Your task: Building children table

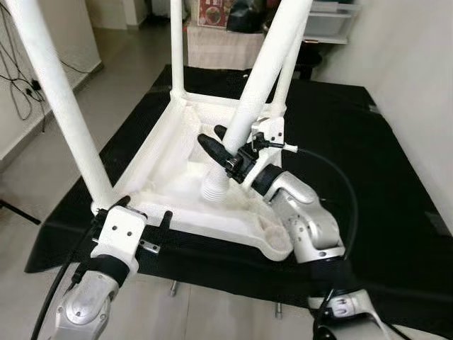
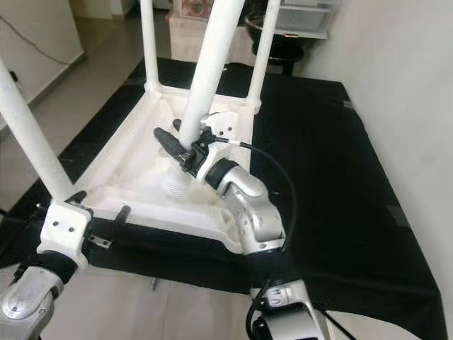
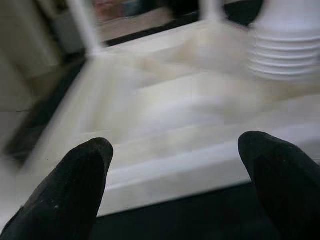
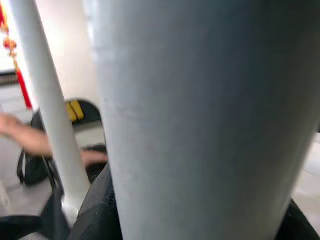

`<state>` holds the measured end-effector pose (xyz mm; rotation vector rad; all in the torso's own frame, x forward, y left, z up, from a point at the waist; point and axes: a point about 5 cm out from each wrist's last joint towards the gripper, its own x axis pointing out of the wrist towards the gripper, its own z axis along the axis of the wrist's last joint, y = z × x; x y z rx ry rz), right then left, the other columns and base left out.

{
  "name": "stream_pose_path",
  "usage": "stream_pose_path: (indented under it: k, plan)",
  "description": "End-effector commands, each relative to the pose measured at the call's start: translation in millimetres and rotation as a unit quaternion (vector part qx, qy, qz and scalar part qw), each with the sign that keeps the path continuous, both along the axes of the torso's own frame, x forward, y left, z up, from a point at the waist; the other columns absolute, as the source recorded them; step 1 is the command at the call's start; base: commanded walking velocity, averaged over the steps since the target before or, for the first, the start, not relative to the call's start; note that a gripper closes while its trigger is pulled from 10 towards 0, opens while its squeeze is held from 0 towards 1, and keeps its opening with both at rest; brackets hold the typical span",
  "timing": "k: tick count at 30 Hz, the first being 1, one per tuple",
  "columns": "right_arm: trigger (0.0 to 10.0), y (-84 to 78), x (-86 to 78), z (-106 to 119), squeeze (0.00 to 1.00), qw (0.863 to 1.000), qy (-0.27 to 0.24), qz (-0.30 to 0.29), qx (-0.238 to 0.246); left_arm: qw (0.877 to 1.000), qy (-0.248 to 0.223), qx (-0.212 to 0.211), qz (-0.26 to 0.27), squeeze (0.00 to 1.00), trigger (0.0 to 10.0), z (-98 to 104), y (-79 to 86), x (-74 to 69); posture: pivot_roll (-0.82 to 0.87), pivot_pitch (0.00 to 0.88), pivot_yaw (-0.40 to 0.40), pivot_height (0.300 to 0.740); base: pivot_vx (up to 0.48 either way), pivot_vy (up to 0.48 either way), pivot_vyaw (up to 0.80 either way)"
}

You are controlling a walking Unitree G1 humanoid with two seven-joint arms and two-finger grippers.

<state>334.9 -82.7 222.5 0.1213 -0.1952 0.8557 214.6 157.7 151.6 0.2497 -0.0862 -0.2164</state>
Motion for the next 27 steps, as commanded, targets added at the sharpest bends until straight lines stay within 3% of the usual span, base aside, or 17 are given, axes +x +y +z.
stream_pose_path:
  k: [1,5,10,13,18,26,27]
  plan:
    - [10.0,2.0,-0.7,6.3,0.00,1.000,-0.012,0.025,0.004,1.000,0.007,0.000,-0.015,0.00,10.0,-0.4,-0.8,-3.4,0.00,0.064,-0.074,0.740,0.000,-0.480,0.00]
    - [10.0,0.4,-2.6,6.4,0.00,0.998,-0.018,0.061,-0.014,1.000,0.008,-0.002,-0.024,0.00,10.0,-0.5,-1.9,-5.0,0.00,0.071,-0.074,0.740,0.000,-0.423,0.00]
    - [10.0,5.4,-10.4,-2.3,0.00,0.994,-0.018,0.102,-0.045,1.000,0.016,-0.009,-0.012,0.00,10.0,-2.6,0.6,-7.1,0.00,0.081,-0.071,0.740,0.000,0.000,0.00]
    - [10.0,8.9,-12.9,-7.6,0.00,0.992,-0.014,0.113,-0.054,0.999,0.035,-0.003,-0.001,0.00,10.0,-6.8,3.9,-9.7,0.01,0.086,-0.070,0.740,0.000,0.480,0.00]
    - [10.0,12.3,-11.7,-12.6,0.00,0.993,-0.002,0.108,-0.053,0.999,0.041,0.003,0.016,0.00,10.0,-9.1,9.8,-15.9,0.01,0.100,-0.066,0.740,0.000,0.480,0.00]
    - [10.0,13.6,-7.0,-13.1,0.00,0.996,0.010,0.080,-0.034,0.999,0.025,0.019,0.033,0.00,10.0,-5.8,13.6,-15.9,0.01,0.105,-0.063,0.740,0.000,0.000,0.00]
    - [10.0,14.7,-5.1,-12.7,0.00,0.997,0.015,0.068,-0.024,0.998,0.020,0.039,0.043,0.00,10.0,-5.4,16.3,-15.0,0.02,0.105,-0.059,0.740,0.000,0.000,0.00]
